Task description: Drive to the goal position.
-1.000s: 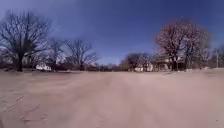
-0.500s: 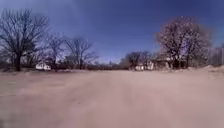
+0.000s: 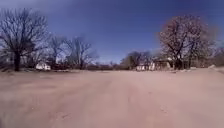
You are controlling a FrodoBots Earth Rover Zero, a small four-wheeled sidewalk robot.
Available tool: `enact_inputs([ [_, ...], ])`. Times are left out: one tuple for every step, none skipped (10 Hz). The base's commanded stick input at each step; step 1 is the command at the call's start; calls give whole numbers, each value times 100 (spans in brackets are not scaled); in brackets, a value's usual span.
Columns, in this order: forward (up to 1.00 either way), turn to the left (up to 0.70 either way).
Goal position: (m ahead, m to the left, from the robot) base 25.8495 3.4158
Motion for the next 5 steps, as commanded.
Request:
enact_inputs([
  [100,0],
  [100,0],
  [100,0],
  [100,0],
  [100,0],
])
